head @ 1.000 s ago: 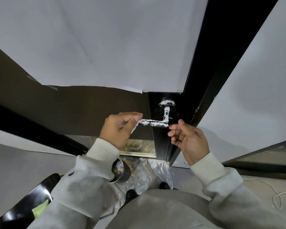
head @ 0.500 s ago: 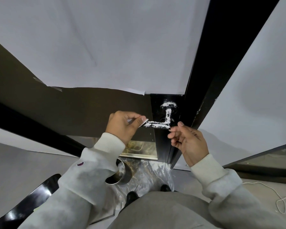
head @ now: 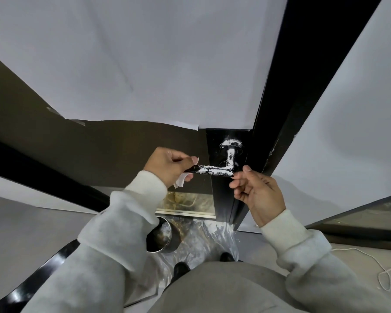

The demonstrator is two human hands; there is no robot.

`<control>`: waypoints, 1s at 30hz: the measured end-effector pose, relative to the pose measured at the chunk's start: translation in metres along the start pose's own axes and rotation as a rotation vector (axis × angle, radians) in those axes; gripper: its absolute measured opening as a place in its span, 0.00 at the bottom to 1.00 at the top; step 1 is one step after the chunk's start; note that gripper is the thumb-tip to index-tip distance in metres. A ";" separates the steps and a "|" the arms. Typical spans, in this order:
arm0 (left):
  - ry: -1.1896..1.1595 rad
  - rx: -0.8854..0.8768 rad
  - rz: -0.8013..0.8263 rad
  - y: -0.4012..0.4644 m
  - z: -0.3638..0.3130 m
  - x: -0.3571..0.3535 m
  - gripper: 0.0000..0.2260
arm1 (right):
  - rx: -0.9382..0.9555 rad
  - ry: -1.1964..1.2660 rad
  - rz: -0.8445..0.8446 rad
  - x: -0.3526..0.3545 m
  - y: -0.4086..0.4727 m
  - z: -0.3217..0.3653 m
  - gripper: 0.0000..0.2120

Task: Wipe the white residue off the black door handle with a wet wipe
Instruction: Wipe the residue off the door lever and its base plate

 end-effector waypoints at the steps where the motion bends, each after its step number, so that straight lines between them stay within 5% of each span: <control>1: -0.081 0.074 0.057 0.002 0.003 0.001 0.05 | 0.000 -0.001 0.003 -0.001 -0.001 -0.001 0.16; 5: -0.270 0.147 0.326 0.005 0.010 0.007 0.12 | 0.009 -0.002 0.007 0.003 -0.002 0.000 0.17; 9: -0.107 0.059 0.427 0.009 -0.006 0.004 0.10 | 0.009 -0.016 -0.024 0.012 -0.002 0.000 0.17; 12: 0.203 -0.208 0.264 0.009 -0.018 0.003 0.06 | 0.003 -0.020 -0.022 0.009 0.000 -0.001 0.17; 17: 0.035 -0.351 0.111 -0.007 0.010 0.007 0.09 | -0.010 -0.023 -0.004 0.004 0.000 -0.002 0.17; 22: 0.145 -0.524 0.000 -0.013 0.006 0.009 0.09 | -0.009 -0.033 -0.020 0.013 0.001 -0.003 0.17; 26: 0.556 -1.034 -0.175 -0.024 -0.003 0.005 0.09 | -0.019 -0.040 -0.025 0.014 0.002 -0.005 0.17; 28: 0.545 -1.019 -0.194 -0.025 -0.002 0.004 0.09 | -0.021 -0.044 -0.020 0.013 0.002 -0.005 0.17; 30: 0.381 -0.767 -0.149 -0.020 -0.002 0.008 0.07 | -0.020 -0.041 -0.016 0.011 0.002 -0.005 0.17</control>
Point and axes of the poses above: each hand's wrist, its own y-axis towards the middle knuckle, its own x-axis out of the back of the hand, z = x × y, the point moved 5 cm from there along y, towards the middle knuckle, and after that the axes turned 8 degrees about x, right-handed, at the moved point
